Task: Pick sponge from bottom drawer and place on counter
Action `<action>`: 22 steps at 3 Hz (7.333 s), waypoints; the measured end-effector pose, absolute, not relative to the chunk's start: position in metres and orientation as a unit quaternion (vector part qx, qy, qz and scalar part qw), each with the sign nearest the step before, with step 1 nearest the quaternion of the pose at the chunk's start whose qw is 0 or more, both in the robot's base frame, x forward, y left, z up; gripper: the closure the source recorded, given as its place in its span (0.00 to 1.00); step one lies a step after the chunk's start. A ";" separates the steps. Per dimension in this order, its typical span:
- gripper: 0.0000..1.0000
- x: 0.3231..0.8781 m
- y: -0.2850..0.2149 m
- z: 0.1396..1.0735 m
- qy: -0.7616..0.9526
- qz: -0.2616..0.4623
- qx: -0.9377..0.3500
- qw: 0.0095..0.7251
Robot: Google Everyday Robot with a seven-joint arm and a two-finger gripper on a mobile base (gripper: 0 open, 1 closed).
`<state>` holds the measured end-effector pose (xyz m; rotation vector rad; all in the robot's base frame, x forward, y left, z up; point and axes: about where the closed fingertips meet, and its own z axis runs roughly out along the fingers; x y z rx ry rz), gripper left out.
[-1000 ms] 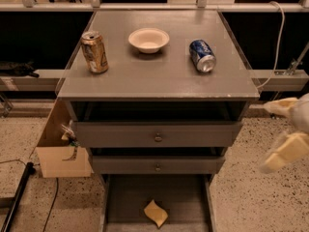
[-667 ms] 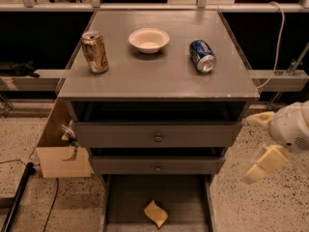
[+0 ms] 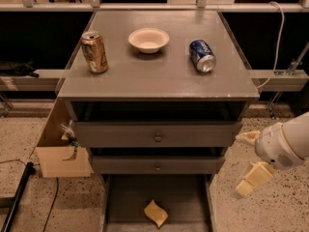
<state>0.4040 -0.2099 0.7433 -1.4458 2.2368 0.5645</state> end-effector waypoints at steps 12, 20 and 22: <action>0.00 0.435 -0.049 0.488 0.844 0.335 -0.390 0.154; 0.00 0.387 -0.058 0.338 0.915 0.228 -0.230 0.240; 0.00 0.395 -0.057 0.324 0.919 0.211 -0.223 0.246</action>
Offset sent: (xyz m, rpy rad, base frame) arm 0.0742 0.1759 -0.1467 0.1639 0.1199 0.0377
